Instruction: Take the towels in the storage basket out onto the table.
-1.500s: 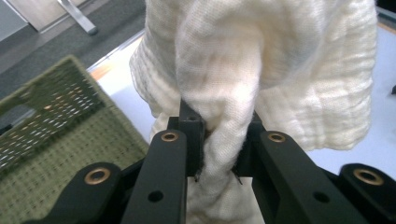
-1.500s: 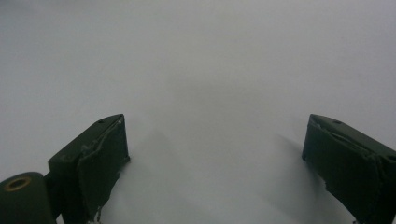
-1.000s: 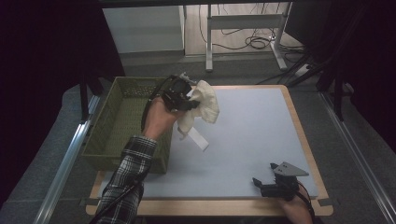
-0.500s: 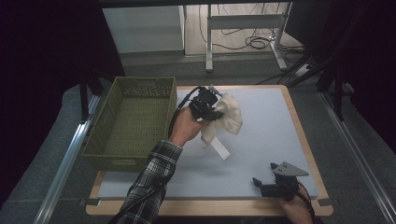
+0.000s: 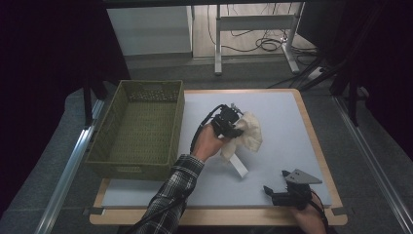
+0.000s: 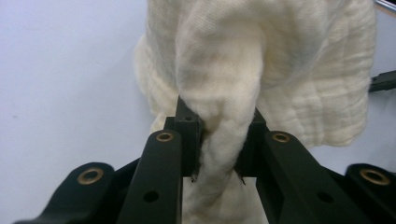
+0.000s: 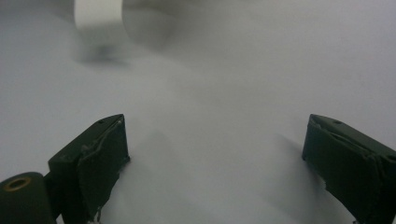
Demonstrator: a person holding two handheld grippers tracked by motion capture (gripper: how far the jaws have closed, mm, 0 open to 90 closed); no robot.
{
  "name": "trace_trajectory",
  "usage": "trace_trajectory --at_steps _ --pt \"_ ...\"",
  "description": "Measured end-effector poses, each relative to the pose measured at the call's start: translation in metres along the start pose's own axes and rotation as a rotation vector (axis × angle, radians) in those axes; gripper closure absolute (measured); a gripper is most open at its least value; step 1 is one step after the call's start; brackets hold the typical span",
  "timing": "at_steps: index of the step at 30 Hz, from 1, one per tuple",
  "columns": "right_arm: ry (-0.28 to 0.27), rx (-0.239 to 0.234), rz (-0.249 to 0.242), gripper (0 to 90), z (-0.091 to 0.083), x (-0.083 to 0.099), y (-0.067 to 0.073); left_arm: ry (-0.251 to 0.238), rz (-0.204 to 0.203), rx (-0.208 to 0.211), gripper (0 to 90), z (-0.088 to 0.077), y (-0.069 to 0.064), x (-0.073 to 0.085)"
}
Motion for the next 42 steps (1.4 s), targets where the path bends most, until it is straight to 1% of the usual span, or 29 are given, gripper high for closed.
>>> trace_trajectory --at_steps 2,3,4,6,8,10,11,13,16,17,19,20,22,23,27,28,29,30,31,32,33,37,40,42 --pt "0.000 0.002 -0.001 7.0 0.000 0.000 0.000 -0.005 -0.001 0.004 74.7 0.008 -0.003 0.003" --pt "0.000 0.002 -0.001 7.0 0.000 0.000 0.000 -0.005 -0.001 0.004 74.3 0.008 -0.003 0.003" --pt "0.000 0.002 -0.001 6.9 0.000 0.000 0.000 -0.001 0.001 0.013 73.7 0.015 -0.005 0.006" --pt "0.000 0.002 -0.002 6.9 0.000 0.000 0.000 0.006 0.005 0.027 72.9 0.022 -0.009 0.009" --pt "0.000 0.002 -0.002 6.9 0.000 0.000 0.000 0.009 0.008 0.031 72.1 0.029 -0.012 0.011" --pt "0.000 0.002 -0.002 7.0 0.000 0.000 0.000 0.018 0.005 0.048 70.8 0.036 -0.016 0.014" --pt "0.000 0.003 -0.002 6.9 0.000 0.000 0.000 0.024 0.010 0.047 69.6 0.039 -0.017 0.016" --pt "0.000 0.003 -0.002 6.9 0.000 0.000 0.000 0.039 0.013 0.049 65.5 0.045 -0.019 0.020" --pt "0.000 0.003 -0.003 6.9 0.000 0.000 0.000 0.045 0.012 0.054 54.5 0.052 -0.022 0.023" --pt "0.000 0.002 -0.003 6.9 0.000 0.000 0.000 0.037 0.006 0.053 50.6 0.052 -0.022 0.023" --pt "0.000 0.002 -0.003 6.9 0.000 0.000 0.000 0.014 -0.020 0.070 43.3 0.049 -0.022 0.022" --pt "0.000 0.002 -0.003 6.9 0.000 0.000 0.000 0.009 -0.025 0.069 39.2 0.047 -0.021 0.021" --pt "0.000 0.002 -0.004 6.9 0.000 0.000 -0.001 -0.010 -0.035 0.060 33.7 0.040 -0.020 0.020" --pt "-0.001 0.002 -0.004 6.9 0.000 0.000 -0.001 -0.007 -0.032 0.059 30.9 0.036 -0.020 0.020" --pt "0.000 0.001 -0.003 6.9 0.000 0.000 0.000 -0.042 -0.040 0.039 27.8 0.018 -0.016 0.021" --pt "0.001 0.001 -0.003 6.9 0.000 0.000 0.000 -0.042 -0.040 0.039 27.9 0.018 -0.016 0.021" --pt "0.001 0.001 -0.003 7.0 0.000 0.000 0.000 -0.057 -0.047 0.032 27.8 0.011 -0.015 0.025" --pt "0.001 0.001 -0.003 7.0 0.000 0.000 0.000 -0.065 -0.053 0.027 27.9 0.007 -0.015 0.027" --pt "0.000 -0.001 -0.004 6.9 0.000 0.000 0.000 -0.065 -0.053 0.027 27.9 0.007 -0.015 0.027" --pt "-0.001 0.000 -0.006 6.9 0.000 0.000 0.000 -0.077 -0.068 0.017 28.1 0.001 -0.013 0.032" --pt "0.000 0.000 -0.005 6.8 0.000 0.000 0.000 -0.086 -0.078 0.010 28.1 -0.002 -0.013 0.035" --pt "0.000 0.000 -0.007 6.7 -0.001 0.001 0.001 -0.106 -0.095 -0.030 26.4 -0.010 -0.014 0.048" --pt "0.008 0.004 -0.009 6.7 -0.001 0.000 0.001 -0.110 -0.095 -0.058 22.2 -0.013 -0.018 0.060" --pt "0.009 0.005 -0.008 6.8 -0.001 0.000 0.001 -0.102 -0.084 -0.071 20.3 -0.012 -0.023 0.070"
Point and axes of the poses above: each handheld gripper's, and its own axes: z roughly forward along the jaws, x roughly out of its underside, y roughly to its left, the point moved 9 cm from there along z, roughly forward along the jaws, and after that the axes turned 8 degrees about z, right-handed, at the moved point
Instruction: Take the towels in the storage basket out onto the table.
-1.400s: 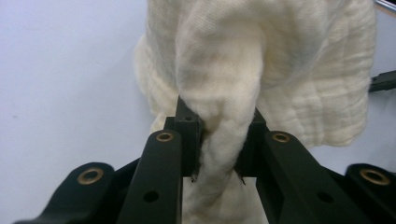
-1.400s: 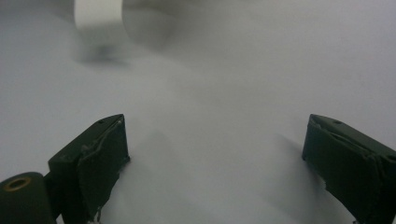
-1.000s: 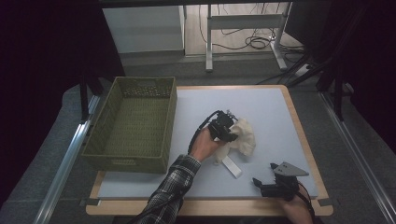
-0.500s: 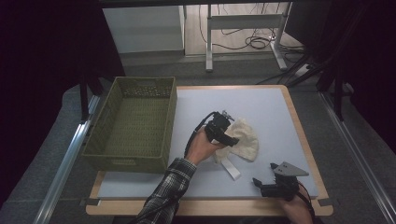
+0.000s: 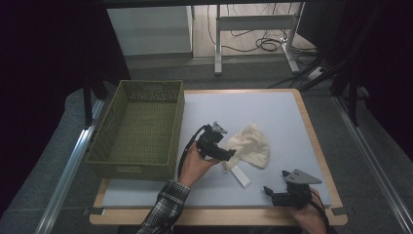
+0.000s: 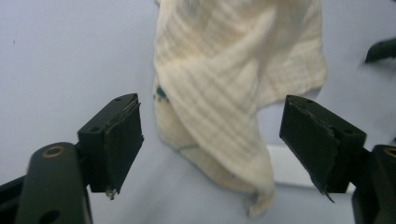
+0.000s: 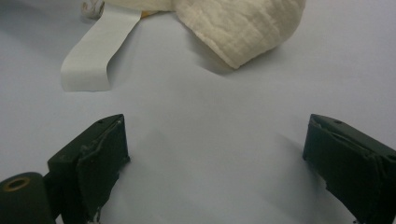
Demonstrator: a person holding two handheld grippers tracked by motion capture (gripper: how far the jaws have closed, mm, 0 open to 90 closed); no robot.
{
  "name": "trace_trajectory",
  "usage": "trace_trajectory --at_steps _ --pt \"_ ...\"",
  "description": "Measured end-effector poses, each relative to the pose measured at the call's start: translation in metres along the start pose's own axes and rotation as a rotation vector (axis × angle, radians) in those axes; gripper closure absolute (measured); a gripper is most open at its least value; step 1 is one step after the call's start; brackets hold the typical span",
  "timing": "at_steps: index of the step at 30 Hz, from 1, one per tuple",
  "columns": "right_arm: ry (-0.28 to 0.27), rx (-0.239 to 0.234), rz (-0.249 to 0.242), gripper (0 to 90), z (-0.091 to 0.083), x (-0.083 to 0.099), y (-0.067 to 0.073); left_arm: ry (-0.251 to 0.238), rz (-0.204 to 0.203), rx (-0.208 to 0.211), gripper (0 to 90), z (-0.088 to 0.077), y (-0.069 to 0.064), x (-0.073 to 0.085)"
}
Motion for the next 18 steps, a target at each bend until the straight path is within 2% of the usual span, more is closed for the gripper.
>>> trace_trajectory --at_steps 4,8,9,10,11,12,15,18 --pt "0.001 -0.001 0.002 7.4 0.000 0.000 0.000 0.000 -0.001 -0.010 18.7 -0.002 -0.011 0.017" --pt "0.007 0.000 0.004 7.7 -0.001 0.000 0.000 0.009 0.016 -0.024 14.9 -0.003 -0.022 0.035" --pt "0.007 0.000 0.004 7.7 -0.001 0.000 0.000 0.009 0.016 -0.024 13.5 -0.003 -0.022 0.035" --pt "0.012 -0.003 0.005 8.2 -0.001 0.000 0.000 0.014 0.022 -0.030 12.6 -0.005 -0.027 0.044" --pt "0.013 -0.003 0.006 8.5 -0.001 0.000 0.000 0.014 0.022 -0.030 11.8 -0.005 -0.027 0.044" --pt "0.014 -0.003 0.006 9.2 -0.002 0.000 0.000 0.019 0.036 -0.038 10.9 -0.007 -0.031 0.053" --pt "0.018 -0.004 0.007 10.2 -0.002 -0.001 0.000 0.020 0.036 -0.054 9.0 -0.009 -0.036 0.064" --pt "0.039 -0.011 0.014 10.4 -0.003 -0.001 0.000 0.008 0.017 -0.042 7.7 -0.013 -0.042 0.072"
Point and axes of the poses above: each handheld gripper's, and its own axes: z roughly forward along the jaws, x roughly out of its underside, y roughly to its left, the point moved 9 cm from there along z, roughly forward along the jaws, and after that the axes turned 8 degrees about z, right-handed, at the moved point
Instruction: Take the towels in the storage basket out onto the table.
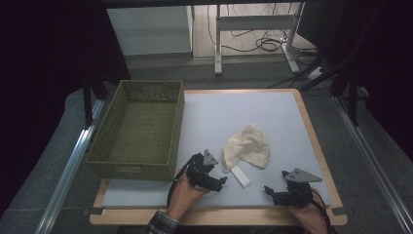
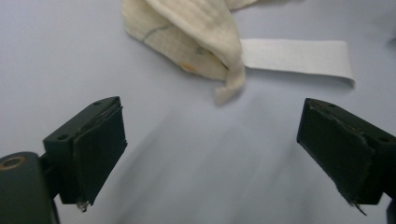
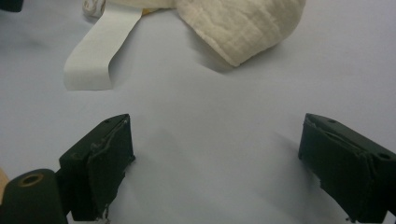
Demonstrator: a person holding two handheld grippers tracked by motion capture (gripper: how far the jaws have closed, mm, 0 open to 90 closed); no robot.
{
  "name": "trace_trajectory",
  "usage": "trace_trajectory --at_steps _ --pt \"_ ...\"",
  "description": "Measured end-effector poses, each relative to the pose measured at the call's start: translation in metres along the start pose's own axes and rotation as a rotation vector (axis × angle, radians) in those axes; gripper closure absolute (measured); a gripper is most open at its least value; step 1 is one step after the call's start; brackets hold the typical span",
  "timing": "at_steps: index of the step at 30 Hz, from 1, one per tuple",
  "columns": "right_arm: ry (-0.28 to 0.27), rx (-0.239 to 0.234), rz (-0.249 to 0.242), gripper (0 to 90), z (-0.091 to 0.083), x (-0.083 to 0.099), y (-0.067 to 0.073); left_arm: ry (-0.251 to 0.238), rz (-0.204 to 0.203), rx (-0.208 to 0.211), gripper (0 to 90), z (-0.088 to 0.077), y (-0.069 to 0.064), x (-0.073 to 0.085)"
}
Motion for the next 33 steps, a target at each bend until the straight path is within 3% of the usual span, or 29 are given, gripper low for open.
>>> trace_trajectory --at_steps 4,10,13,24,28,33 --pt "0.015 -0.009 0.011 12.6 -0.001 -0.002 0.001 0.000 -0.001 -0.024 7.5 -0.004 -0.005 0.012" --pt "0.006 -0.025 0.013 18.7 -0.002 -0.013 0.007 0.024 0.008 -0.077 7.4 -0.002 -0.001 0.029" --pt "0.000 -0.035 -0.009 25.1 -0.001 -0.022 0.013 0.003 -0.028 -0.048 6.3 0.000 0.001 0.032" --pt "0.021 -0.220 -0.030 50.6 0.021 -0.060 0.044 -0.003 -0.028 -0.050 6.7 0.000 0.002 0.033" --pt "0.017 -0.253 -0.050 58.9 0.030 -0.076 0.053 -0.007 -0.029 -0.052 6.9 0.000 0.001 0.032" --pt "0.017 -0.291 -0.071 61.9 0.043 -0.093 0.066 -0.010 -0.029 -0.053 6.9 0.000 0.001 0.033"
Point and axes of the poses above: each handheld gripper's, and its own axes: z roughly forward along the jaws, x roughly out of its underside, y roughly to its left, the point moved 9 cm from there along z, roughly forward along the jaws, and after that the axes turned 8 degrees about z, right-handed, at the moved point
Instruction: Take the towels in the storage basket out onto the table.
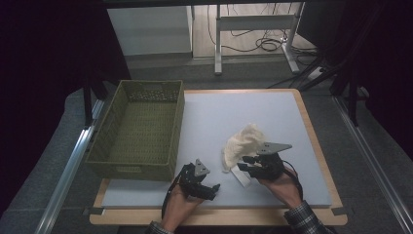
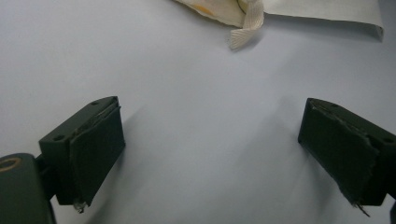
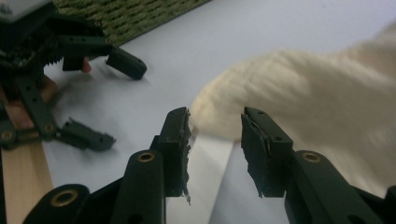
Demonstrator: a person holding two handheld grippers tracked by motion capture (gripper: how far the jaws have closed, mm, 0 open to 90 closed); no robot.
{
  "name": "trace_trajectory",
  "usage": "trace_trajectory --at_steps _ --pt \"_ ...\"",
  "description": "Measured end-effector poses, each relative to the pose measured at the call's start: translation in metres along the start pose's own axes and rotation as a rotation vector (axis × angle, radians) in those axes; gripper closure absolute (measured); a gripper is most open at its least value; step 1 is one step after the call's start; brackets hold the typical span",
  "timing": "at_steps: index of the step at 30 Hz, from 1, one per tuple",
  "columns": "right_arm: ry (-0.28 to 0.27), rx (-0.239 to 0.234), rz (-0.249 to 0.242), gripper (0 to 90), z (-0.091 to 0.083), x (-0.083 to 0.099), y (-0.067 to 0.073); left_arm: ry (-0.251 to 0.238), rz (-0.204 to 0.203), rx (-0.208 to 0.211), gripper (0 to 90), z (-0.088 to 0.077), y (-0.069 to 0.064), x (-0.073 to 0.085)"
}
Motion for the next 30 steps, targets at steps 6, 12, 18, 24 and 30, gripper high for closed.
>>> trace_trajectory --at_steps 6,12,18,24,30 --pt "0.022 -0.052 -0.012 61.7 0.023 -0.016 0.011 -0.001 -0.001 -0.002 6.9 0.000 0.000 0.000" --pt "0.074 -0.018 -0.030 58.2 0.053 -0.008 0.006 0.002 0.001 -0.001 7.0 0.000 0.000 0.000" --pt "0.127 0.060 -0.073 67.4 0.067 0.006 -0.004 0.000 -0.001 -0.002 7.0 0.000 0.000 0.000" --pt "0.104 0.053 -0.046 85.2 0.061 0.003 -0.007 0.002 -0.002 -0.002 7.0 0.000 0.000 0.001" --pt "0.067 0.024 -0.021 85.3 0.043 -0.013 -0.005 0.003 -0.002 -0.002 6.9 0.000 0.000 0.000"
Point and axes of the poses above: each handheld gripper's, and its own axes: z roughly forward along the jaws, x roughly out of its underside, y roughly to its left, the point moved 9 cm from there along z, roughly forward along the jaws, and after that the axes turned 8 degrees about z, right-handed, at the moved point
